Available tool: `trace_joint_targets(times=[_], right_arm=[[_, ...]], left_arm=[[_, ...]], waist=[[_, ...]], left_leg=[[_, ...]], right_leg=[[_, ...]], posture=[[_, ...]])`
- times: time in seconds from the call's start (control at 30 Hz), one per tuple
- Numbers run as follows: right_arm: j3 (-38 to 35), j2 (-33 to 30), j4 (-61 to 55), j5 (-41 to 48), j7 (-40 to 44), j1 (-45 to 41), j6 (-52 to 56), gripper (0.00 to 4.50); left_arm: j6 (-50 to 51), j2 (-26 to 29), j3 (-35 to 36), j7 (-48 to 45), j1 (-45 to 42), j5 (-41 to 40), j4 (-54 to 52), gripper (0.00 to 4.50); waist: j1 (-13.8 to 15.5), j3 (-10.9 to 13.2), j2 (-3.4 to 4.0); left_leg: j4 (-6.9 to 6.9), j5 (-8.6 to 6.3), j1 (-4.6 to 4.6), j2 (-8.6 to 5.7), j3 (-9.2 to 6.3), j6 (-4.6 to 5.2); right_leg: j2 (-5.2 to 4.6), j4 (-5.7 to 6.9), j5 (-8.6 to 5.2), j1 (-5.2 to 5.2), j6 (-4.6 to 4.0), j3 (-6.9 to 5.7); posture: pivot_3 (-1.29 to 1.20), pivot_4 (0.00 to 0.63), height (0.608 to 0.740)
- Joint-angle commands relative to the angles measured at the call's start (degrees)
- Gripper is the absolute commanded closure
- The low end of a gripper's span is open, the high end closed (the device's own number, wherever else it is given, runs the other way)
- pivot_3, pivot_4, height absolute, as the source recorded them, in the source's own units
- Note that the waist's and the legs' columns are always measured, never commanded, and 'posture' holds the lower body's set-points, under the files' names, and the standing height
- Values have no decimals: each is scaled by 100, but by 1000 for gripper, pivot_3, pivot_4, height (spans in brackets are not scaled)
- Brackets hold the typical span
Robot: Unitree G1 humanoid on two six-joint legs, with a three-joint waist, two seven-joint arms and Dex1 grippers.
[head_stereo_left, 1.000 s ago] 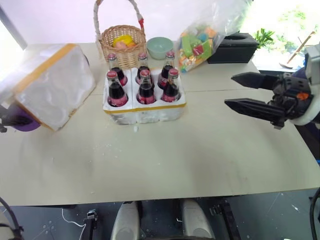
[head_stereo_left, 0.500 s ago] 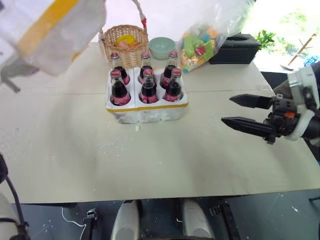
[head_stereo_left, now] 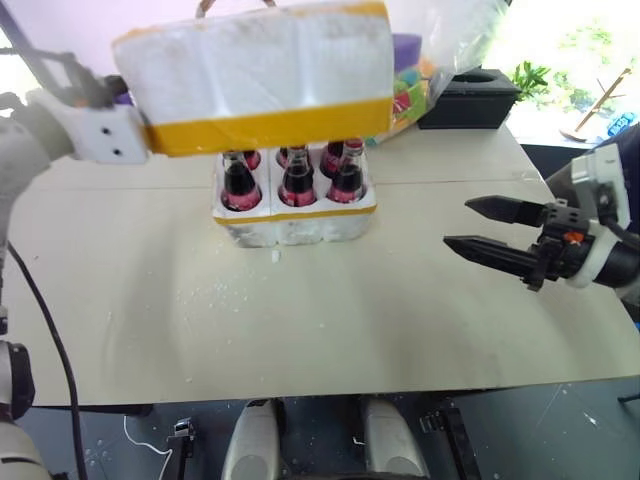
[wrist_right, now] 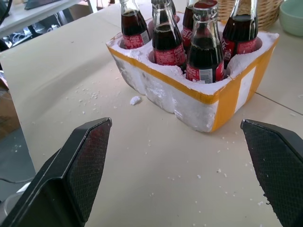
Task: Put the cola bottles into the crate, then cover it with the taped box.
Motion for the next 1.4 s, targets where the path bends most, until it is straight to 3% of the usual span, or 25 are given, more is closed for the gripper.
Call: trace_joint_targets(times=[0.03, 0.23, 0.53, 0.7, 0.93, 1.2, 1.3, 1.4], right_arm=[[-33, 67, -12, 150, -124, -187, -121, 0], [-47, 162, -20, 269, -311, -277, -111, 0], [-43, 225, -85, 359, -506, -233, -171, 0], [7, 259, -75, 269, -546, -192, -256, 0], [46, 303, -130, 270, -547, -125, -330, 0], [70, 221, -87, 200, -456, -87, -393, 0], [87, 191, -105, 147, -381, -40, -401, 0], [102, 177, -84, 100, -349, -32, -400, 0]], left_arm=[[-37, 15, -328, 950, 175, 1314, -383, 4170], [4, -188, -735, 1591, 381, 2065, -537, 4170], [628, -402, -568, 1307, 300, 1775, -807, 4170], [582, -221, -489, 1322, 73, 1773, -907, 4170], [352, 26, -661, 1578, 653, 1963, -763, 4170], [74, 2, -826, 1780, 859, 1953, -521, 339], [-70, 124, -699, 1834, 1170, 1757, -494, 339], [-201, 279, -321, 1446, 1799, 823, -557, 339]], waist=[[-1, 0, 0], [29, -4, 0], [74, -6, 2], [90, -4, 0], [1, -5, 2], [6, -5, 2], [0, -5, 2], [-30, -4, 3]], left_leg=[[0, 0, 4, 0, 0, 0], [-6, -2, 65, -1, -2, 0], [-4, -2, 68, -3, -5, 0], [-4, -2, 63, -3, -5, 1], [-11, -3, 68, -2, -6, 3], [-10, -3, 66, -1, -5, 3], [-10, -3, 67, -1, -5, 3], [-13, -4, 68, 1, -5, 3]], right_leg=[[0, 0, 0, 5, 0, 0], [-4, -15, -10, 72, -12, -1], [-6, -13, -5, 76, -4, 0], [-4, -14, -4, 71, -3, -1], [-3, -12, -3, 70, 0, -1], [-3, -13, -4, 69, -1, -2], [-5, -13, -4, 70, -1, -1], [-4, -11, -4, 67, -1, -2]], posture=[[0, 150, 740], [0, 150, 740], [0, 150, 740], [0, 150, 740], [0, 150, 740], [0, 150, 740], [0, 150, 740], [0, 150, 740]])
